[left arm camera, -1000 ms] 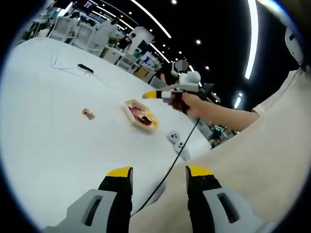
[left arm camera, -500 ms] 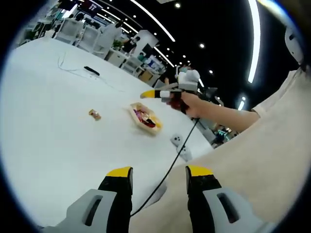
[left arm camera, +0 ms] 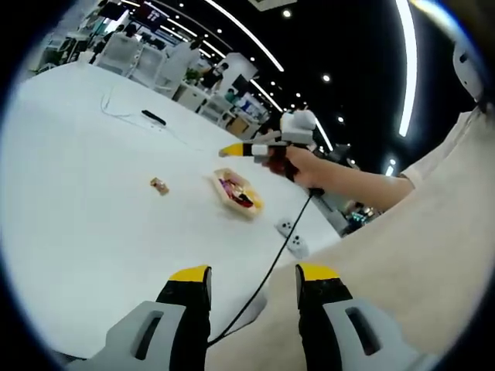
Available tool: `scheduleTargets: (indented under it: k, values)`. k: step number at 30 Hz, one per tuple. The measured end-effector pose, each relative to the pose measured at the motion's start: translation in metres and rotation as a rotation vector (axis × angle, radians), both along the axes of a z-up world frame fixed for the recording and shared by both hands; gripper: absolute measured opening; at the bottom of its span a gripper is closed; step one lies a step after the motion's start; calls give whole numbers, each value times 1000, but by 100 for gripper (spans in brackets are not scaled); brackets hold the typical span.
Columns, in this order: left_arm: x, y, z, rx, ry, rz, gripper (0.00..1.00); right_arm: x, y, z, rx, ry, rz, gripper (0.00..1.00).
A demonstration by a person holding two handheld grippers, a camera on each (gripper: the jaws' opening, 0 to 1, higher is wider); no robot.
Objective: Place the target food into the container with the food tongs after gripping and lifting it, then release it inside without dropping or visibly crushing the food.
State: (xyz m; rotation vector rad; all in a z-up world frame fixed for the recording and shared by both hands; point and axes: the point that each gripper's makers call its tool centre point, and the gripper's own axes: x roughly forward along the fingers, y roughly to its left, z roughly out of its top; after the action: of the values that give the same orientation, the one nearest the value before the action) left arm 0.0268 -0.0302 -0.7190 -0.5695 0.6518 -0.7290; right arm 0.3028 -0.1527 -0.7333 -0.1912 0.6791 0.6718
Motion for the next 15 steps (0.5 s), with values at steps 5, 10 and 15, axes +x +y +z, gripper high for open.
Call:
scheduleTargets:
  k: [5,10,15]
  values:
    - [-1,5,0,1,2,18,43,-1,10,-2,5,7,17,31]
    - [-3,7,-1,-1,6,28,43,0,18,-5,5,12,31,31]
    - [-6,13,-2,-2,10,44,43,-1,27,-8,2,18,48,31]
